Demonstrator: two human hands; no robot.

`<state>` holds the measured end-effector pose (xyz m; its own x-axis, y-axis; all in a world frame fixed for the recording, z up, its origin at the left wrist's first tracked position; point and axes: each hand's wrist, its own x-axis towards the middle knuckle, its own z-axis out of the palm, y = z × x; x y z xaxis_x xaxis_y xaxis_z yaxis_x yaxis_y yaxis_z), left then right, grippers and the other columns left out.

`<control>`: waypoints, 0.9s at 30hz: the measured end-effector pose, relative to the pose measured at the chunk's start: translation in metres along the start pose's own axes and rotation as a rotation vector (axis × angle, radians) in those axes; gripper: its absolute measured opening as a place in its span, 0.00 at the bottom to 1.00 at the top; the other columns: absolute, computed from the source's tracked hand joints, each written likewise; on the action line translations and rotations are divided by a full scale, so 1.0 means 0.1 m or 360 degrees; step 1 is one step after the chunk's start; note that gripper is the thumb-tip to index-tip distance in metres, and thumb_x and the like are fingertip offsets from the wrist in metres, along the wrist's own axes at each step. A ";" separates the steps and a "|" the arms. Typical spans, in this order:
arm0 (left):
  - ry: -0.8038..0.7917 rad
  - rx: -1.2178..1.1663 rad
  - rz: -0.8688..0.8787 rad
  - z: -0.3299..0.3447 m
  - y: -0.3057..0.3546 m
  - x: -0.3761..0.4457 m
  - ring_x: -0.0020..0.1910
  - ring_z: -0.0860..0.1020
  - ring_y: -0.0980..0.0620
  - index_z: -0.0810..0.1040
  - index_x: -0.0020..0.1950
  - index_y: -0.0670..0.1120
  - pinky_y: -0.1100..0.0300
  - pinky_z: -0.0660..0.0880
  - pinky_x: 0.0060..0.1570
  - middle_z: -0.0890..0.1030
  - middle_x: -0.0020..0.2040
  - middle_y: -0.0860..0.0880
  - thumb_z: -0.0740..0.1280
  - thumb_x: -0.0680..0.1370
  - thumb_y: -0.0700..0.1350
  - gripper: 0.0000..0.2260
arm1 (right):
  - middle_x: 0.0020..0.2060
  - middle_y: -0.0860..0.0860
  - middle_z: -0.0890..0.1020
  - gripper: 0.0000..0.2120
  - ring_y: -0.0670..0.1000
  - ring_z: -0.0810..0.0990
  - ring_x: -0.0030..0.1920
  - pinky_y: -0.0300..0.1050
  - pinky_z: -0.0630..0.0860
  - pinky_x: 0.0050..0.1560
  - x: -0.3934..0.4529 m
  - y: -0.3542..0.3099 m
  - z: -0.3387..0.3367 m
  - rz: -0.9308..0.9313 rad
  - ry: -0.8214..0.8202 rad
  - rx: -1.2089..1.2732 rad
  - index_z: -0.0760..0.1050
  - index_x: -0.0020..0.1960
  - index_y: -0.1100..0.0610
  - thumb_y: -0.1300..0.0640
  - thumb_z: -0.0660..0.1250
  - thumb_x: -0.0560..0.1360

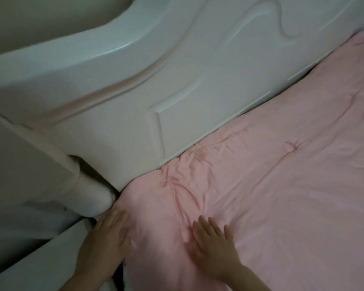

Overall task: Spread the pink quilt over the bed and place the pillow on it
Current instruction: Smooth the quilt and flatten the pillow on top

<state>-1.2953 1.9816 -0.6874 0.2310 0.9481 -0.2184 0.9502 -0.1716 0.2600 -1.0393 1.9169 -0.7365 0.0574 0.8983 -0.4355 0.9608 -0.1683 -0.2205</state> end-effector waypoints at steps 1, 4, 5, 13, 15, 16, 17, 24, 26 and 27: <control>-0.0003 -0.0050 -0.0149 0.00 -0.06 -0.14 0.63 0.73 0.47 0.74 0.65 0.47 0.53 0.75 0.53 0.73 0.67 0.49 0.61 0.73 0.54 0.22 | 0.56 0.45 0.82 0.29 0.50 0.83 0.53 0.56 0.79 0.45 -0.08 -0.06 0.01 0.0004 0.0045 0.0010 0.70 0.60 0.45 0.33 0.55 0.64; -0.0027 -0.0360 -0.0381 0.13 -0.15 -0.24 0.64 0.70 0.48 0.71 0.67 0.48 0.54 0.71 0.58 0.72 0.67 0.49 0.65 0.76 0.49 0.19 | 0.66 0.47 0.74 0.34 0.52 0.76 0.63 0.57 0.73 0.60 -0.13 -0.24 -0.05 -0.0080 0.0242 0.0227 0.68 0.68 0.48 0.30 0.49 0.70; 0.0014 -0.0500 -0.0409 0.13 -0.12 -0.31 0.61 0.72 0.48 0.74 0.63 0.48 0.56 0.71 0.54 0.75 0.62 0.49 0.65 0.76 0.47 0.16 | 0.66 0.49 0.74 0.37 0.53 0.75 0.64 0.56 0.73 0.62 -0.17 -0.34 -0.04 -0.0032 0.0386 0.0236 0.68 0.69 0.50 0.28 0.46 0.71; 0.0059 -0.1579 -0.0920 0.54 -0.25 -0.08 0.58 0.76 0.49 0.70 0.68 0.50 0.54 0.72 0.59 0.77 0.59 0.49 0.71 0.71 0.45 0.26 | 0.77 0.50 0.50 0.45 0.52 0.52 0.76 0.57 0.56 0.73 -0.14 -0.90 0.32 -0.0126 0.0059 0.0292 0.42 0.76 0.46 0.27 0.55 0.67; 0.0142 -0.1657 -0.0964 0.59 -0.26 0.04 0.54 0.78 0.46 0.71 0.65 0.47 0.53 0.75 0.55 0.78 0.55 0.47 0.72 0.70 0.41 0.24 | 0.76 0.51 0.57 0.40 0.54 0.58 0.75 0.55 0.61 0.71 -0.05 -0.89 0.40 -0.0163 0.0122 0.0265 0.48 0.76 0.47 0.34 0.55 0.69; 0.0143 -0.1630 -0.1005 0.65 -0.31 0.10 0.52 0.79 0.44 0.74 0.61 0.44 0.51 0.76 0.54 0.80 0.53 0.45 0.73 0.69 0.43 0.22 | 0.72 0.53 0.66 0.35 0.55 0.67 0.71 0.53 0.68 0.66 -0.03 -0.89 0.44 -0.0139 0.0205 0.0290 0.57 0.75 0.49 0.38 0.54 0.69; 0.0123 -0.1576 -0.1026 0.66 -0.35 0.13 0.50 0.80 0.42 0.76 0.56 0.43 0.48 0.77 0.52 0.81 0.50 0.44 0.74 0.69 0.44 0.18 | 0.66 0.54 0.75 0.31 0.55 0.76 0.64 0.50 0.75 0.58 -0.03 -0.88 0.45 -0.0149 0.0307 0.0343 0.67 0.70 0.51 0.43 0.54 0.69; 0.0568 -0.1289 -0.0820 0.42 -0.72 -0.13 0.35 0.80 0.38 0.73 0.37 0.40 0.47 0.80 0.36 0.76 0.39 0.38 0.67 0.71 0.34 0.05 | 0.44 0.49 0.86 0.17 0.51 0.85 0.44 0.37 0.78 0.37 -0.15 -1.26 0.35 -0.0440 0.0834 0.0330 0.84 0.48 0.53 0.53 0.58 0.69; 0.0679 -0.1171 -0.0867 0.46 -0.87 -0.19 0.36 0.79 0.39 0.73 0.36 0.48 0.43 0.79 0.39 0.78 0.40 0.42 0.67 0.70 0.36 0.08 | 0.47 0.47 0.85 0.15 0.52 0.84 0.48 0.44 0.79 0.47 -0.15 -1.42 0.37 -0.0620 0.0744 0.0192 0.83 0.47 0.50 0.51 0.58 0.72; 0.0661 -0.1181 -0.0903 0.49 -0.90 -0.20 0.39 0.79 0.40 0.74 0.38 0.50 0.43 0.78 0.43 0.79 0.41 0.43 0.67 0.71 0.37 0.08 | 0.50 0.47 0.85 0.15 0.53 0.84 0.51 0.48 0.79 0.51 -0.12 -1.46 0.41 -0.0641 0.0632 0.0059 0.83 0.48 0.49 0.49 0.58 0.72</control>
<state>-1.3757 1.9648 -0.7523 -0.4377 0.8801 -0.1842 0.4955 0.4071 0.7673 -1.1914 1.9140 -0.7351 -0.2071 0.9771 0.0497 0.9182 0.2117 -0.3348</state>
